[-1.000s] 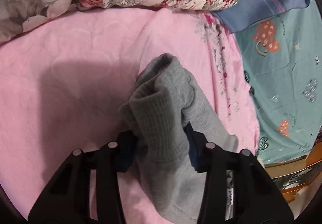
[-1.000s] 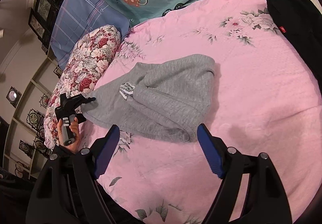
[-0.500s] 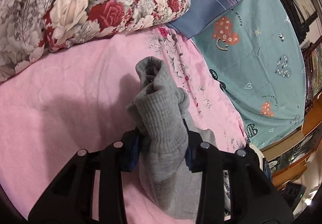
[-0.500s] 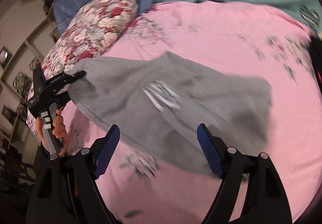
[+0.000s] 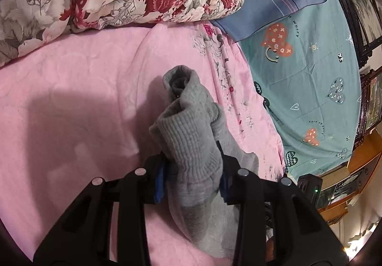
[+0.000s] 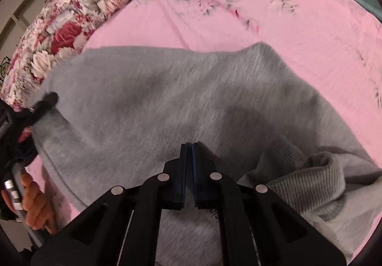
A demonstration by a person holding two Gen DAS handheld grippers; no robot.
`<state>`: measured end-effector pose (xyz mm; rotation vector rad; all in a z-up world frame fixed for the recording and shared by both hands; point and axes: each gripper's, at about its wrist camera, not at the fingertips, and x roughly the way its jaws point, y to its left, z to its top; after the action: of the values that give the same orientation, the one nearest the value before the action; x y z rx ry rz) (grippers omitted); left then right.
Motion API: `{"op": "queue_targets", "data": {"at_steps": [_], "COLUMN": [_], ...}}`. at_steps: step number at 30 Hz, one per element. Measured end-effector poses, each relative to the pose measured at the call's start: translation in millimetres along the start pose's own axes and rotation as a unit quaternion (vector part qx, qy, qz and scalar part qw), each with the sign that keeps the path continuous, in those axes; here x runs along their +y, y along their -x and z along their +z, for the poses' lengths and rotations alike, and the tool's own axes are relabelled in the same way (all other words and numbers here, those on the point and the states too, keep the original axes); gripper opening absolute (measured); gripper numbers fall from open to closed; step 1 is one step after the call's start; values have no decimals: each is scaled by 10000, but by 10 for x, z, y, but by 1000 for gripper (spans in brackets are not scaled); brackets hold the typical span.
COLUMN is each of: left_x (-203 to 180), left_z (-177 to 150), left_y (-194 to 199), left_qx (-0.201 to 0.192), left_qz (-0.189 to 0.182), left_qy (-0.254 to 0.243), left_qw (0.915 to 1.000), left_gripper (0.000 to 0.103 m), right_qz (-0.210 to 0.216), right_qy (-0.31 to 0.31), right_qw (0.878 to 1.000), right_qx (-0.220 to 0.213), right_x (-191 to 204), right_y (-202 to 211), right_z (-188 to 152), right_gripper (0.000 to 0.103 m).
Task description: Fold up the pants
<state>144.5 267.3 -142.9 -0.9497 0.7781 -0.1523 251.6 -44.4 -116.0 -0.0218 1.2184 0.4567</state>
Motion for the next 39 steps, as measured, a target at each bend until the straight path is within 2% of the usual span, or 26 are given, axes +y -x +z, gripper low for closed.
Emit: {"op": "queue_targets", "data": {"at_steps": [4,8,12,16,21,24,26,30,34,36,39], "left_x": [11,-61,-335,-936,-1893,-2420,-2635,-2849,-2983,-3012,-2999], "left_z": [4,-39,-70,-193,-652,-1073,-1339,-1813,-2211,-2312,-2478], "left_y": [-7,59,221,433,407,156,-51,-461,-646,-714,-941], "left_qx": [3,-89,-115,-200,4,382,600,1184,1402,1481,1673], "left_qz": [23,141,110,-140,-439,-552,-499,-440,-275,-198,161], "left_qy": [29,-80,-348,-1035,-2118,-2749,-3067,-3301,-3690,-3802,-4045], "left_qw": [10000,9998,9993,9943,9763,9591,9486,9355,9184,9127,8990], "left_gripper": [35,33,30,28,26,25,25,24,24,24,28], "right_qz": [190,335,247,242,401,490,533,541,584,628,701], "right_qy": [-215,-383,-1032,-1939,-2795,-3030,-3105,-3195,-3305,-3345,-3362], "right_qw": [9996,9944,9806,9588,9332,9226,9176,9104,9056,9043,9045], "right_qx": [-32,-926,-1646,-2061,-2222,-2336,-2425,-2572,-2593,-2576,-2529], "right_x": [-35,-179,-727,-1388,-2022,-2229,-2303,-2417,-2538,-2577,-2595], "right_y": [230,1005,1736,2096,2254,2340,2400,2518,2552,2542,2481], "right_z": [-22,-158,-584,-1210,-1973,-2299,-2462,-2742,-2950,-3013,-3023], "right_gripper": [5,6,13,13,13,13,13,13,13,13,14]}}
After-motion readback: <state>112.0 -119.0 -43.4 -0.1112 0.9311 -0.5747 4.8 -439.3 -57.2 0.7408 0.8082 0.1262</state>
